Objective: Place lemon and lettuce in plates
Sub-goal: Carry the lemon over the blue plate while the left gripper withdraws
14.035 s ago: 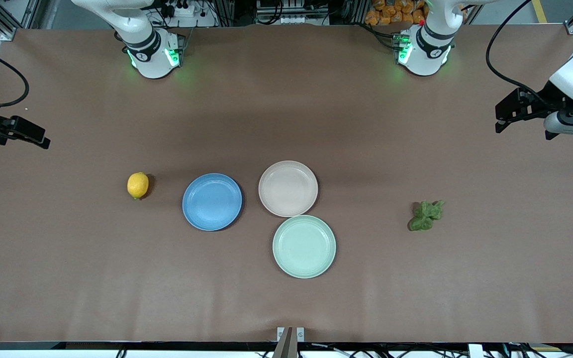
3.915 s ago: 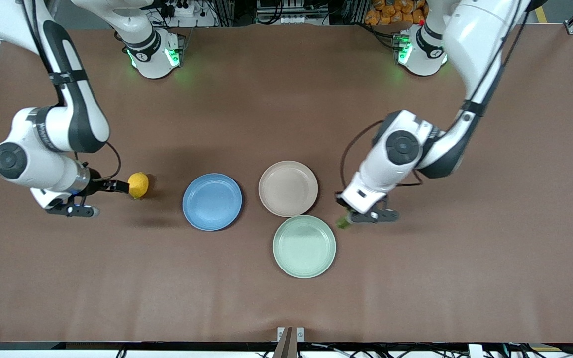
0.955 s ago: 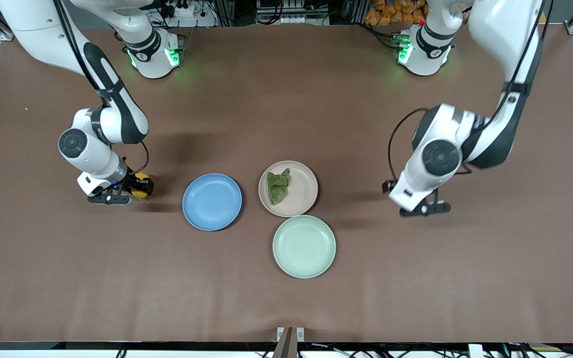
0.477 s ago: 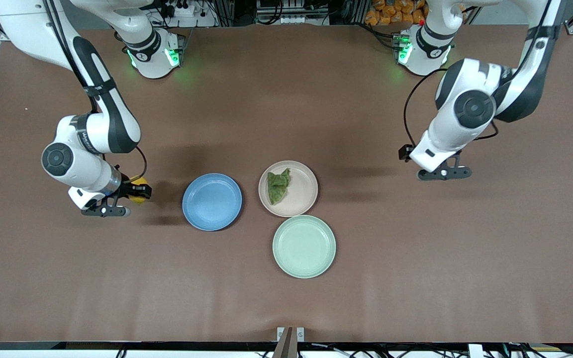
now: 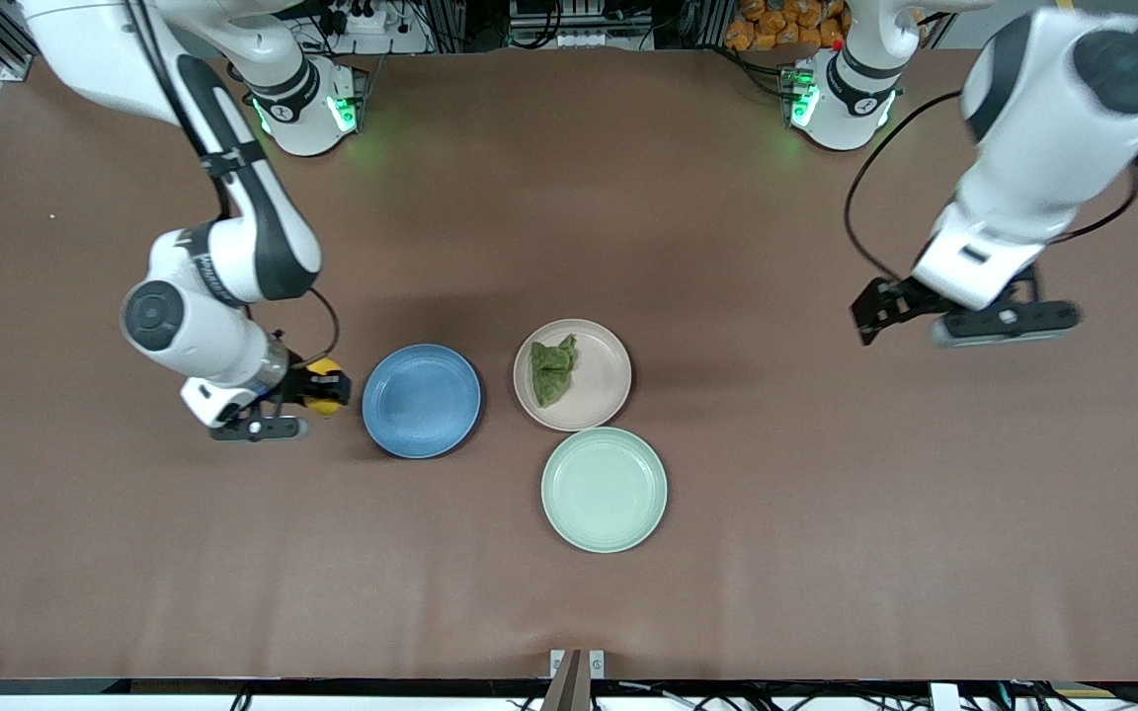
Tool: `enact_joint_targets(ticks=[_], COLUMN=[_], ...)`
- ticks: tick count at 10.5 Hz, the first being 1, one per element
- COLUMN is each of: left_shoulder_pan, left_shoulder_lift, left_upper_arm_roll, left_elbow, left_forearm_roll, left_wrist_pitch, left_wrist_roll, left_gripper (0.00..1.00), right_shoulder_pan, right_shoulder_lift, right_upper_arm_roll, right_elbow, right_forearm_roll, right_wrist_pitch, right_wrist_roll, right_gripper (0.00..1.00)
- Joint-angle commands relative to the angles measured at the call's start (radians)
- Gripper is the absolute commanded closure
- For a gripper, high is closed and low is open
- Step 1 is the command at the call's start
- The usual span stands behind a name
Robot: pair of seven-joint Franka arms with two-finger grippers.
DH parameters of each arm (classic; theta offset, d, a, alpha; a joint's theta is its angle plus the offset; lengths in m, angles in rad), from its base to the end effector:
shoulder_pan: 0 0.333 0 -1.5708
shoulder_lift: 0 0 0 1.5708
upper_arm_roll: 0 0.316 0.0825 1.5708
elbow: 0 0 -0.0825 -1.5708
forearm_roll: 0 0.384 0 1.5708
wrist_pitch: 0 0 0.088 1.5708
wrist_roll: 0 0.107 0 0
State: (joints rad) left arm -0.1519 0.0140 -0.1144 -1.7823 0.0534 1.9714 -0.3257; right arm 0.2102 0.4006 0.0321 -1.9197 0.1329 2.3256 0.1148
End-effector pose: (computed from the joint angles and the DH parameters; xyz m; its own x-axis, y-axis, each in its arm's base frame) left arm 0.5653 -0.1503 0.5525 0.9826 0.0430 0.1808 0.0423 -0.9991 0.0078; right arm 0.6066 0.1513 0.2843 0.9993 0.0347 -0.0126 0.0331 -0.9935 -0.1087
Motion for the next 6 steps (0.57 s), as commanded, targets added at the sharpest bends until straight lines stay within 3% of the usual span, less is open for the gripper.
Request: enact_joint_targets(ticks=[1,6], left_shoulder_pan=[0.003,-0.006], left_shoulder_lift=[0.015,0.021], left_upper_arm_roll=[0.033,0.051], left_elbow=[0.122,0.265], left_forearm_roll=[-0.067,-0.050], left_wrist_pitch=[-0.141,-0.377], left_wrist_roll=[0.133,0.322], left_gripper=[0.00,0.00], right_shoulder_pan=[0.058,0.121], right_shoulder_lift=[0.082,0.185], right_upper_arm_roll=[-0.006,-0.006], right_elbow=[0.070,0.067], right_forearm_roll=[0.016,0.014], right_wrist_pitch=[0.032,0.196], right_wrist_roll=[0.069,0.141], right_gripper=[0.70,0.70])
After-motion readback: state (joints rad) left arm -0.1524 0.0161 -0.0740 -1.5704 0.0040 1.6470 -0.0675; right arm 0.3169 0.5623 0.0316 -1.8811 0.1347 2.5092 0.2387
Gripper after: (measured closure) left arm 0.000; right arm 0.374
